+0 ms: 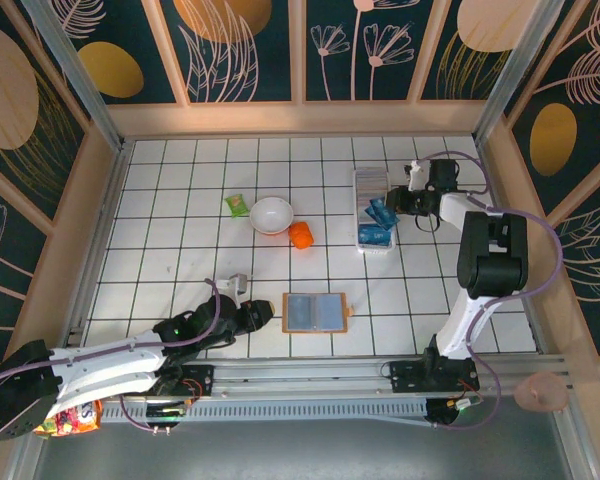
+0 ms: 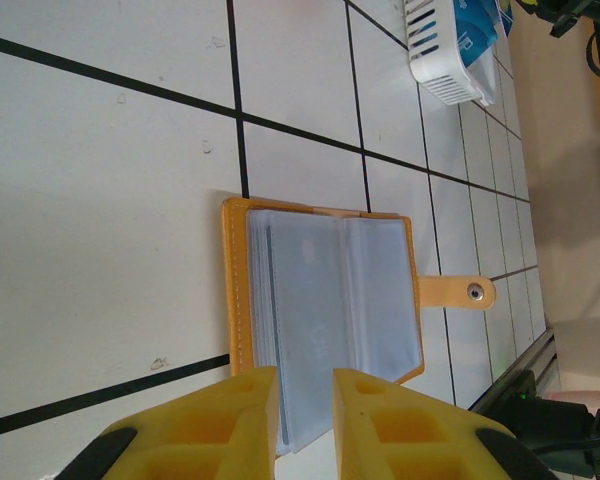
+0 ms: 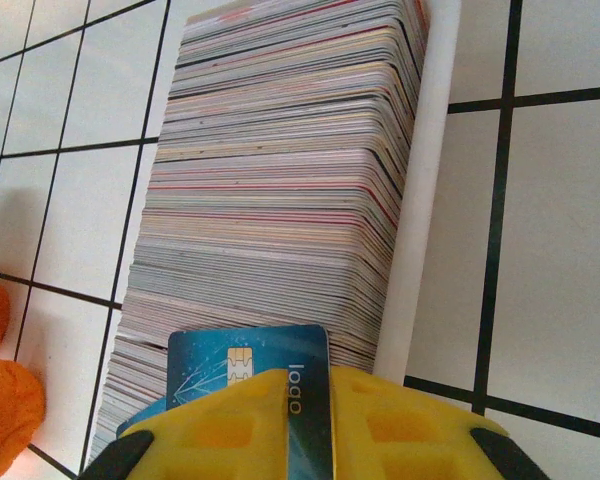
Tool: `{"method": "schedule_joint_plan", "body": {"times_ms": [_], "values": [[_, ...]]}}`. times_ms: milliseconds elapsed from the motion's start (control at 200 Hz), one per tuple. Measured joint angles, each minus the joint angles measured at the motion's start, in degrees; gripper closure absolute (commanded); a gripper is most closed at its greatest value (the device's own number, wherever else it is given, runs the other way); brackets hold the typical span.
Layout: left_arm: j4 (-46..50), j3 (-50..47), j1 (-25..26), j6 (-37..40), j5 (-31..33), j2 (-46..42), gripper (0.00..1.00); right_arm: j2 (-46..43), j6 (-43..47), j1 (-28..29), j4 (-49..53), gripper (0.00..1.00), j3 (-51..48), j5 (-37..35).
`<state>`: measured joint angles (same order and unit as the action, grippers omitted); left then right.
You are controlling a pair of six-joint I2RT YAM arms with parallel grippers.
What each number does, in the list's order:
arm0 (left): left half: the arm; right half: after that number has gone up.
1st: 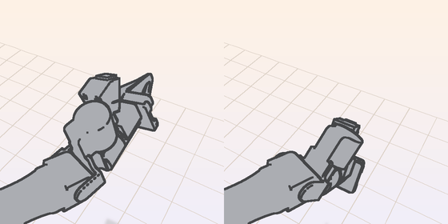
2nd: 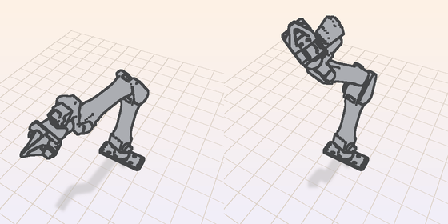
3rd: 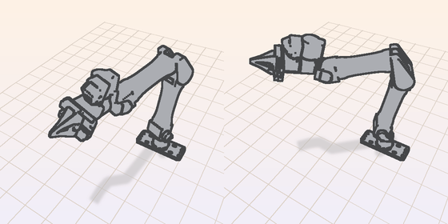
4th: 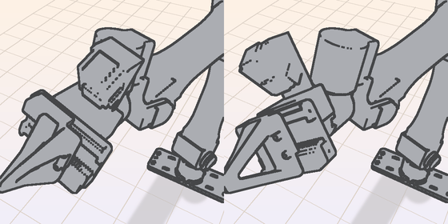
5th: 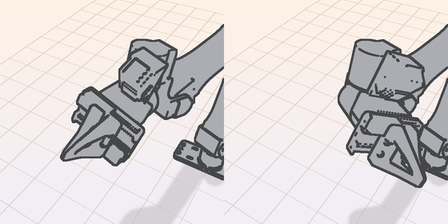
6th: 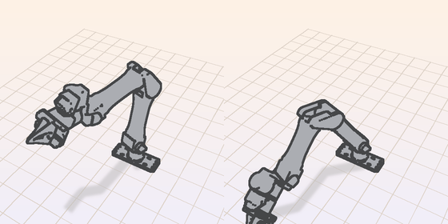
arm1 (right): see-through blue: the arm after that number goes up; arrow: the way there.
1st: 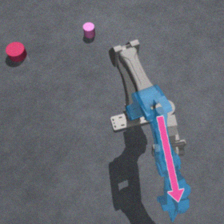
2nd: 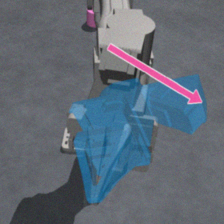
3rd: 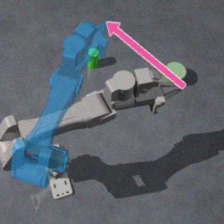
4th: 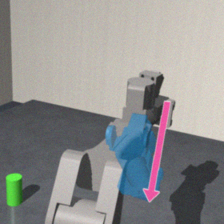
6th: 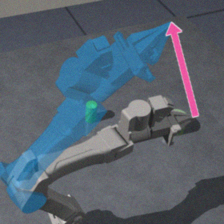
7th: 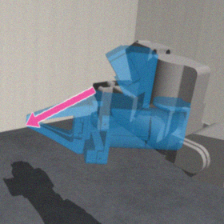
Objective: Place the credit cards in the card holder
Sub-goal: Pick up the credit card from the storage box.
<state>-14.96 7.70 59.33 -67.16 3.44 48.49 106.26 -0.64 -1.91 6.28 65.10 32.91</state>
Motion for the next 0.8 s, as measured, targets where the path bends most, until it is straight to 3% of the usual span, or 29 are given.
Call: {"method": "schedule_joint_plan", "body": {"times_ms": [565,691,801], "values": [[-0.48,0.0,0.0,0.0,-0.04,0.04,0.8,-4.31,-3.23,0.02,0.13,0.89,-1.42,1.33],[-0.83,0.0,0.0,0.0,-0.24,0.04,0.8,-4.39,-3.98,0.09,0.22,1.0,-1.53,1.7],[-1.2,0.0,0.0,0.0,-0.24,0.04,0.8,-5.05,-4.42,0.13,0.48,1.0,-1.53,3.02]]}}
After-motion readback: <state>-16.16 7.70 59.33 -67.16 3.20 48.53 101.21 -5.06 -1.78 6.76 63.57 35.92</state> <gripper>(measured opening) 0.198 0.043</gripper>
